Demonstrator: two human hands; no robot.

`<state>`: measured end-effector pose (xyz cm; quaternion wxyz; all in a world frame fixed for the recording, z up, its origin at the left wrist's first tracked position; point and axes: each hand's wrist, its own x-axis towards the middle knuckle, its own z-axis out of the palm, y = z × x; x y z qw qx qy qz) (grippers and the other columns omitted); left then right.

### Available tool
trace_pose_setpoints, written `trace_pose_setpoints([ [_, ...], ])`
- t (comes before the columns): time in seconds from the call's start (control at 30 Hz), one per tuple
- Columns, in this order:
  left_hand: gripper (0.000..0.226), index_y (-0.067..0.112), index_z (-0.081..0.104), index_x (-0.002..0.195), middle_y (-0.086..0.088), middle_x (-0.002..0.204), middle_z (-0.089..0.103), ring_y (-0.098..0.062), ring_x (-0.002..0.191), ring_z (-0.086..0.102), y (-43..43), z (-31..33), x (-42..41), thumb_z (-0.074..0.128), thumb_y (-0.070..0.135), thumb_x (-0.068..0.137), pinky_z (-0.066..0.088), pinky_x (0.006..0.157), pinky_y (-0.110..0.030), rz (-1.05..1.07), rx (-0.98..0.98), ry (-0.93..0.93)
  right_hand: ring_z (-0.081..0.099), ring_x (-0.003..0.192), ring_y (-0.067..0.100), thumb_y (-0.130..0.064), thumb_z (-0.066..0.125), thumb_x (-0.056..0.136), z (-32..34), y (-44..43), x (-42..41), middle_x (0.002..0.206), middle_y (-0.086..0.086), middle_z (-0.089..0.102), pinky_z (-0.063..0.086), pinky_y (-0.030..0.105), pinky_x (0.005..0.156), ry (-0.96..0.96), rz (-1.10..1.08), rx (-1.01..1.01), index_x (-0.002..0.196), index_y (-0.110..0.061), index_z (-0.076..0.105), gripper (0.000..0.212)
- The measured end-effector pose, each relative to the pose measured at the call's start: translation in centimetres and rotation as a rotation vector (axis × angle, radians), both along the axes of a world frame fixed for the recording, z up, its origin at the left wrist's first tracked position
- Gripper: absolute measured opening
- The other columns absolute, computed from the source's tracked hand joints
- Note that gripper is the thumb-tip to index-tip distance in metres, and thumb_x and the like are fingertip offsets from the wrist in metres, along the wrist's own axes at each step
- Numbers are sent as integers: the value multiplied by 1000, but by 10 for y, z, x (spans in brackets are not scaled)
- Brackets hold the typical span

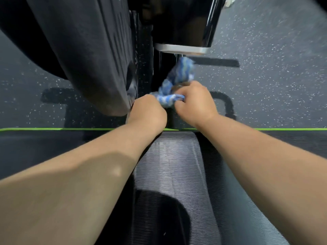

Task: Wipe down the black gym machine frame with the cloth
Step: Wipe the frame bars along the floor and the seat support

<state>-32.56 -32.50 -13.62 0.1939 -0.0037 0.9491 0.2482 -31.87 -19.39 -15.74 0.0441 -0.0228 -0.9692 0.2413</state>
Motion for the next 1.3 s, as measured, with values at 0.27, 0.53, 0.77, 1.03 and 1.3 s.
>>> trace_pose_setpoints([
  [0.27, 72, 22, 12, 154, -1, 159, 15, -32, 134, 32, 35, -9, -4, 47, 8, 93, 35, 102, -38, -22, -104, 84, 48, 91, 27, -6, 42, 94, 12, 15, -39, 94, 14, 54, 34, 30, 74, -199, -327, -329, 83, -17, 47, 16],
  [0.53, 67, 14, 8, 154, -7, 161, -7, -20, 148, -5, 39, -23, -8, 45, 18, 99, 12, 116, -30, -161, -196, 109, 38, 84, 23, -5, 37, 95, 20, 25, -44, 69, 4, 41, 33, 30, 63, -333, -422, -451, 62, -19, 29, 37],
  [0.77, 62, 14, 30, 150, -2, 159, 19, -15, 145, 21, 30, -11, -7, 33, -7, 92, 18, 110, -18, 151, 194, 99, 42, 42, 13, 9, 42, 81, 23, 36, -26, 36, -3, 45, 31, 16, 41, -497, -357, -466, 59, -6, 38, 27],
  [1.03, 64, 19, 30, 151, -5, 150, 38, -23, 133, 41, 22, -14, -6, 35, -5, 92, 36, 104, -25, 335, 299, 6, 58, 89, 21, -29, 66, 82, 23, 14, -20, 87, 6, 50, 43, 29, 72, -619, -273, 63, 82, -16, 50, 20],
  [1.3, 61, 17, 31, 150, -5, 149, 41, -23, 136, 39, 21, -18, -8, 39, -1, 92, 33, 112, -33, 335, 324, 3, 36, 130, 34, -33, 78, 74, -10, -18, -40, 142, 13, 34, 42, 43, 95, -427, -383, -22, 153, -18, -6, 116],
])
